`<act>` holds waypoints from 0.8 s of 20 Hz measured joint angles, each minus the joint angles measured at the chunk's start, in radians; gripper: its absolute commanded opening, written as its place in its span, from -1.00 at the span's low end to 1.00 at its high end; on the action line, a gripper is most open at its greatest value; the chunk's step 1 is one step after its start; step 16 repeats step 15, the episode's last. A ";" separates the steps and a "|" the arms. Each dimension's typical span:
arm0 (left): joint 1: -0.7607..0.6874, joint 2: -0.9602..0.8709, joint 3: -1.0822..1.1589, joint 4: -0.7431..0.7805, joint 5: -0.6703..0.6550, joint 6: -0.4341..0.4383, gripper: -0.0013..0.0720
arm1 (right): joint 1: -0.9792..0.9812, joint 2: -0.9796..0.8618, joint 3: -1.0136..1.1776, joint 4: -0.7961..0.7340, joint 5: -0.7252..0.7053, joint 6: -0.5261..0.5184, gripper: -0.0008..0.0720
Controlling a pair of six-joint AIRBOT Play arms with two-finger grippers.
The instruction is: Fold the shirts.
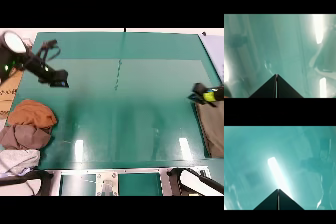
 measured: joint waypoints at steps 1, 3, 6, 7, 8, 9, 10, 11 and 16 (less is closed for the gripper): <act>-0.005 0.044 -0.074 0.005 0.028 -0.016 -0.91 | 0.065 -0.030 0.007 -0.001 -0.007 -0.002 -0.94; -0.011 0.115 -0.192 0.012 0.078 -0.044 -0.90 | 0.169 -0.090 0.031 -0.005 -0.016 -0.014 -0.94; -0.017 0.169 -0.288 0.016 0.129 -0.066 -0.90 | 0.283 -0.160 0.076 -0.010 -0.022 -0.038 -0.94; -0.017 0.177 -0.304 0.019 0.138 -0.071 -0.90 | 0.312 -0.174 0.084 -0.010 -0.021 -0.044 -0.94; -0.018 0.185 -0.316 0.019 0.145 -0.075 -0.90 | 0.335 -0.183 0.090 -0.013 -0.015 -0.049 -0.94; -0.019 0.189 -0.324 0.018 0.150 -0.079 -0.90 | 0.357 -0.191 0.094 -0.013 -0.013 -0.053 -0.94; -0.019 0.192 -0.331 0.018 0.153 -0.082 -0.90 | 0.375 -0.196 0.098 -0.013 -0.009 -0.055 -0.94; -0.019 0.195 -0.335 0.019 0.157 -0.084 -0.90 | 0.386 -0.200 0.100 -0.013 -0.007 -0.056 -0.94; -0.020 0.199 -0.344 0.019 0.164 -0.088 -0.90 | 0.410 -0.206 0.104 -0.014 -0.002 -0.060 -0.94</act>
